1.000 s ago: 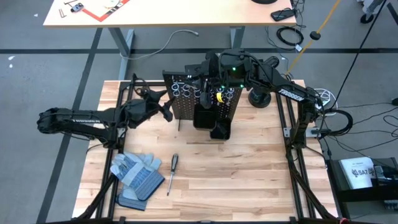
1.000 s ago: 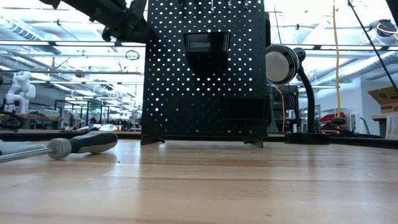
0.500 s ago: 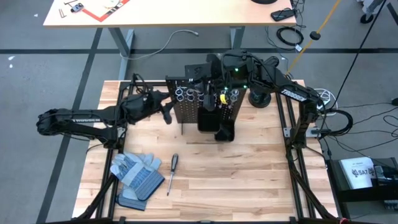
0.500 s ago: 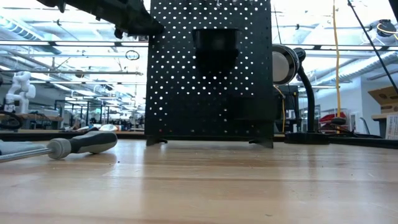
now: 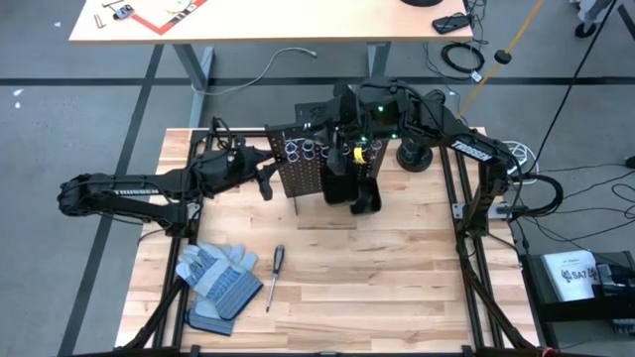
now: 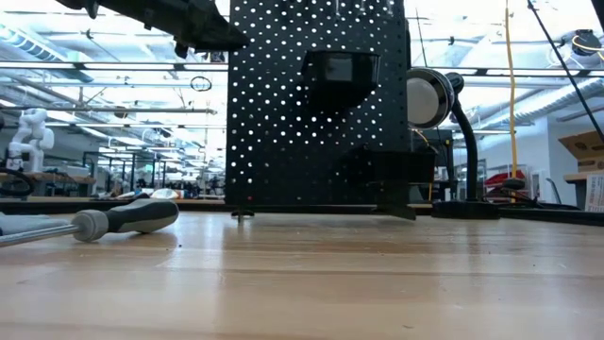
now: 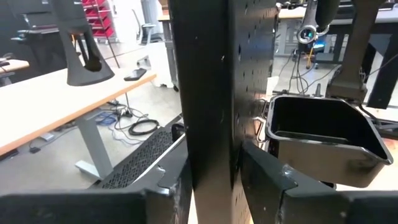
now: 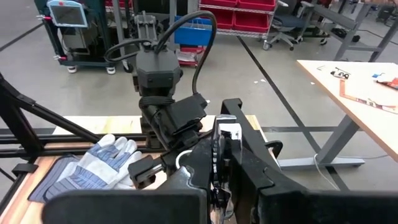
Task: Hang tools onto peg board
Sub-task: Remove the black pliers from the black pegboard
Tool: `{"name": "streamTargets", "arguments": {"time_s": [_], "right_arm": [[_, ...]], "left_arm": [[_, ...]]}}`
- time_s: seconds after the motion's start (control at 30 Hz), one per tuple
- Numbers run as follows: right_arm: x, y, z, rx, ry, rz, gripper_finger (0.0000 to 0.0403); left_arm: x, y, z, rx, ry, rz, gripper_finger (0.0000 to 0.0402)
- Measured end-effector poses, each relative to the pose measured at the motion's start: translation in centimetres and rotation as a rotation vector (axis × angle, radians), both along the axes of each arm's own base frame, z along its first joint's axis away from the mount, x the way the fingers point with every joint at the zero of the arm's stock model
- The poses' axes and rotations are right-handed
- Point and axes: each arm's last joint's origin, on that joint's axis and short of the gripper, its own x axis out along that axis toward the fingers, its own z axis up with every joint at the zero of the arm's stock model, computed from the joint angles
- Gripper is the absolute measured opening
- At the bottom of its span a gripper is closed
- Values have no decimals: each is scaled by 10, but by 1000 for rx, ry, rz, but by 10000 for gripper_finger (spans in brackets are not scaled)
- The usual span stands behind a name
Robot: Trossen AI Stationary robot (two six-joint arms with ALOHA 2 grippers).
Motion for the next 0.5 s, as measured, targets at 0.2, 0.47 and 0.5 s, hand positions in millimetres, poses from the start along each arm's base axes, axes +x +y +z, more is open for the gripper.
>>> {"name": "streamTargets", "arguments": {"time_s": [0.2, 0.47, 0.5], "right_arm": [[-10, 3, 6, 3, -7, 4, 21], [-20, 5, 13, 4, -11, 10, 21], [-21, 5, 13, 5, -10, 12, 21]], "left_arm": [[0, -1, 0, 1, 2, -21, 115], [1, -2, 0, -4, 1, -60, 102], [1, -2, 0, -3, 1, -68, 102]]}}
